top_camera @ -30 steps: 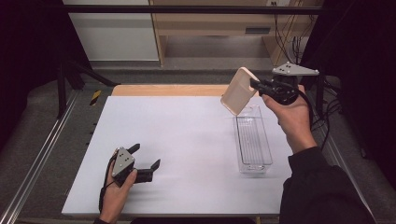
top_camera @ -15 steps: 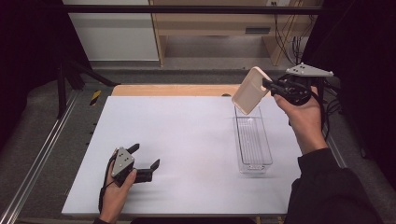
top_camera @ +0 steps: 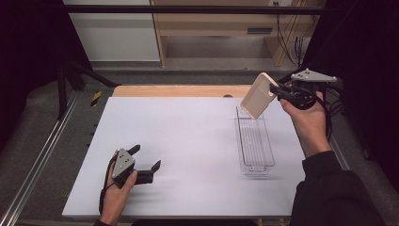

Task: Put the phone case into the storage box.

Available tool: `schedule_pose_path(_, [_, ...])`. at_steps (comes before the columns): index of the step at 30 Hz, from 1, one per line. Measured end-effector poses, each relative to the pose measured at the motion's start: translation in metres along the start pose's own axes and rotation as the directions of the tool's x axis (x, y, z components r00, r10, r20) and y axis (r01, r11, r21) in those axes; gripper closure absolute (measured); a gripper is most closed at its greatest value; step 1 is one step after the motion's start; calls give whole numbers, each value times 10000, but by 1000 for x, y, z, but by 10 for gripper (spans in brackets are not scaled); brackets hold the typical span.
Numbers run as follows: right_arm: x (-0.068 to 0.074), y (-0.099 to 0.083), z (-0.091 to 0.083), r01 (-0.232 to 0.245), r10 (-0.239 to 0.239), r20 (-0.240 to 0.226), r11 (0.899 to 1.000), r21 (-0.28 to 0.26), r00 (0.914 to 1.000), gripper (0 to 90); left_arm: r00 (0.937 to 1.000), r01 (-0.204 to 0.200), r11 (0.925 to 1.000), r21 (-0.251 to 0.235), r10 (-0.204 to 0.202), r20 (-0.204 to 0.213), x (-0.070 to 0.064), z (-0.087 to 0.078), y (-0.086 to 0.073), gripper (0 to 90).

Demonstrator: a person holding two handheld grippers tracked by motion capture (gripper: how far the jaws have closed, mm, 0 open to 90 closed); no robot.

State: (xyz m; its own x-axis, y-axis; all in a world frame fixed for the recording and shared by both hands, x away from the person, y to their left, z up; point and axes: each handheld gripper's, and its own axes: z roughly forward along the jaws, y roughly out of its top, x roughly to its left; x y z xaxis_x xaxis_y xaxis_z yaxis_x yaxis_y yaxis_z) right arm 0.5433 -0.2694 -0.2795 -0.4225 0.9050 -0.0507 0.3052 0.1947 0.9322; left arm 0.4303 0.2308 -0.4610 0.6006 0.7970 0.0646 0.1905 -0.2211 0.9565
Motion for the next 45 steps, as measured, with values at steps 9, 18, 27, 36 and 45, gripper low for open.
schedule_pose_path(9, [-3, -6, 2, 5, -8, 123, 9998, 219, 9999, 791, 10000, -23, 10000, -64, 23, 60, -1, 0, 0, 35])
schedule_pose_path(18, [-4, -15, 9, 39, -48, 195, 9991, 429, 9998, 791, 10000, -31, 10000, -71, 32, 53, 0, 0, 0, 35])
schedule_pose_path(27, [-5, -19, 13, 76, -90, 245, 9985, 544, 9997, 791, 10000, -34, 10000, -70, 35, 40, 1, 0, 0, 35])
schedule_pose_path(36, [-5, -23, 18, 106, -125, 274, 9978, 661, 9995, 791, 10000, -36, 10000, -72, 37, 45, 1, -1, 0, 35])
schedule_pose_path(45, [-4, -27, 24, 160, -183, 310, 9970, 756, 9994, 791, 10000, -42, 10000, -80, 42, 61, 1, -1, 0, 35])
